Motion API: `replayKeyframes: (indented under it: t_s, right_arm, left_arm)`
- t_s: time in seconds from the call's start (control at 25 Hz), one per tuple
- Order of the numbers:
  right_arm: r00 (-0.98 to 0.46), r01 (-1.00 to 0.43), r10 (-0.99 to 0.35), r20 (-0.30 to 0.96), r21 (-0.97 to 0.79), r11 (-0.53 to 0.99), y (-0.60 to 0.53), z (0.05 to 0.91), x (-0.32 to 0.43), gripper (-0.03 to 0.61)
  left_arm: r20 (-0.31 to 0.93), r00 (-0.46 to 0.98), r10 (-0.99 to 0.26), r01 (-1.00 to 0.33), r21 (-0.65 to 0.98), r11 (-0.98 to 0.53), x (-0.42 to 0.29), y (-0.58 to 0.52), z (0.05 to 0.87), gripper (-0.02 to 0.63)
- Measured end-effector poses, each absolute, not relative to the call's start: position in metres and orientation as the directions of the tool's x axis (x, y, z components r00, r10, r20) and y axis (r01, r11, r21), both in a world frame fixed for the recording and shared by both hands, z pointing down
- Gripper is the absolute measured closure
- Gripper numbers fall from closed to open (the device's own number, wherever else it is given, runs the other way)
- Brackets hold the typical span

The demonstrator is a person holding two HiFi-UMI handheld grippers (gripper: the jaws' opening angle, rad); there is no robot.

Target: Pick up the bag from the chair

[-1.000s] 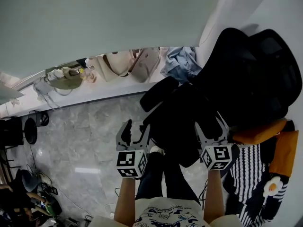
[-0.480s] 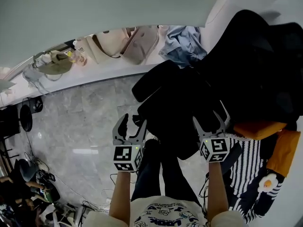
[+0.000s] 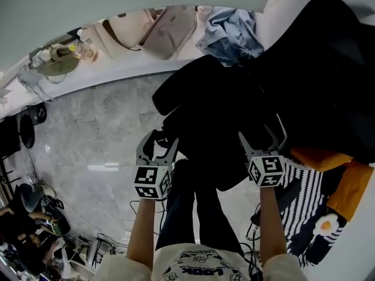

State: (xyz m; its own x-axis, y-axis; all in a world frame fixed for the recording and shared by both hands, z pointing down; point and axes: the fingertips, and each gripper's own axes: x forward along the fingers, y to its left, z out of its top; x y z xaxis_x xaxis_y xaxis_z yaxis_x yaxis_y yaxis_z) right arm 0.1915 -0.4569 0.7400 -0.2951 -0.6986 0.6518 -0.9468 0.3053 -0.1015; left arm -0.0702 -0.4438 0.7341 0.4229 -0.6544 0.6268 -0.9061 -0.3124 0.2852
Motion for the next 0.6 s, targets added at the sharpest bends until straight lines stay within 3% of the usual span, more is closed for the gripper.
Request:
replayKeyframes:
  t_s: [0.6]
  right_arm:
    - [-0.424,-0.886,-0.609,0.670,-0.170,0.431,-0.467,0.792,0.186,0.222]
  left_arm:
    - [0.662,0.476,-0.579,-0.870,0.260,-0.419,-0.048,-0.455,0.780,0.314]
